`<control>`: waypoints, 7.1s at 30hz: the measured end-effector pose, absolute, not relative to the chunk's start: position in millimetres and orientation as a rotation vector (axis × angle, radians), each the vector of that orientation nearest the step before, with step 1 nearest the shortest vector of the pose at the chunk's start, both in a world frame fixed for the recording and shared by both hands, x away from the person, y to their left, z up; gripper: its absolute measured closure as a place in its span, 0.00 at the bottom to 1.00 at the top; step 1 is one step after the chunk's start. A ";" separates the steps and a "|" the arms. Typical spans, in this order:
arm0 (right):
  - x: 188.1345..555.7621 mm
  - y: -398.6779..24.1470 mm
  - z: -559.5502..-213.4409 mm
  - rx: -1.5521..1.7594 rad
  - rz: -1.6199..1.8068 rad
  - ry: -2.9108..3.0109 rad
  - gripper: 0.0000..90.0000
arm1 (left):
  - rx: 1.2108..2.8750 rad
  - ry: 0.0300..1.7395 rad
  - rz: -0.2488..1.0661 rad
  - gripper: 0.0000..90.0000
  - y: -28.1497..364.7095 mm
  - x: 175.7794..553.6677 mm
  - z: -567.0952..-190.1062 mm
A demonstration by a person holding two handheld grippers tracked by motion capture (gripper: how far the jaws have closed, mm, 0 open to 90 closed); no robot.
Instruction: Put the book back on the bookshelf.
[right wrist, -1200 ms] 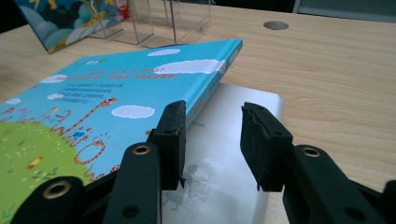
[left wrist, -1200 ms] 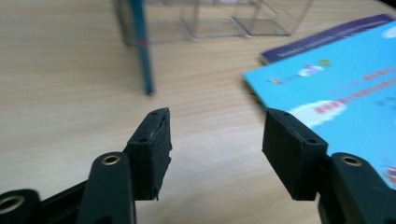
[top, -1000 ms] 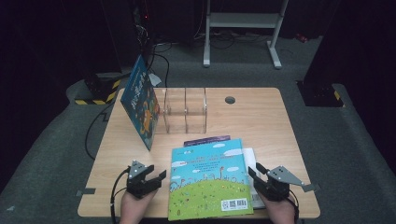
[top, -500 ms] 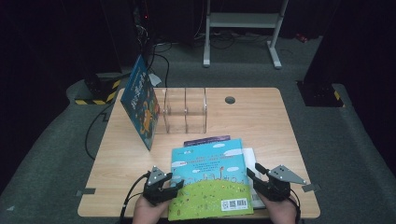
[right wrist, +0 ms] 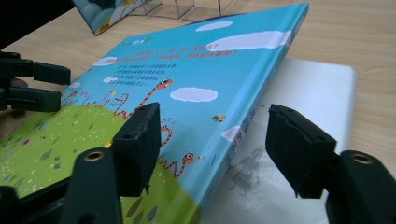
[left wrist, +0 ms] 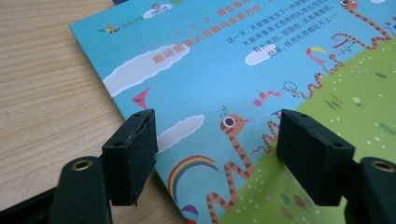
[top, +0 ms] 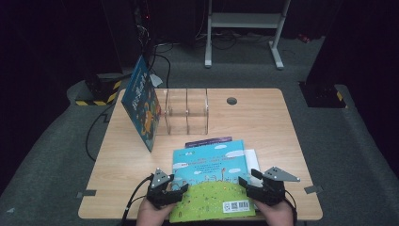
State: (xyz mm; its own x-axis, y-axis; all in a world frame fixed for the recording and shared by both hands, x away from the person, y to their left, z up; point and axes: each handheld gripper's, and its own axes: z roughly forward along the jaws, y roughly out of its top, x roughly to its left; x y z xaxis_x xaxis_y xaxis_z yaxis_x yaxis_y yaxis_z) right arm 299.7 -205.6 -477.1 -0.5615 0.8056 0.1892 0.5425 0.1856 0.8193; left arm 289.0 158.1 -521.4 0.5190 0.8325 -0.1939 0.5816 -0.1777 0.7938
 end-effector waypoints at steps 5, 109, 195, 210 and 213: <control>297.6 -198.1 -480.7 1.277 1.293 2.206 0.32 | 1.869 1.201 0.340 0.25 159.7 290.4 -522.4; 285.2 -189.5 -463.9 1.107 1.392 2.198 0.45 | 1.763 1.254 0.059 0.04 168.2 304.6 -519.2; 241.8 -166.5 -436.5 0.717 1.615 1.931 0.87 | 1.685 1.029 0.541 0.50 159.1 357.6 -439.8; 239.4 -150.8 -439.9 0.676 1.576 1.916 0.85 | 1.686 1.018 0.529 0.51 152.3 349.7 -435.8; 238.6 -150.3 -440.1 0.660 1.567 1.919 0.85 | 1.673 1.036 0.513 0.48 154.5 349.0 -436.8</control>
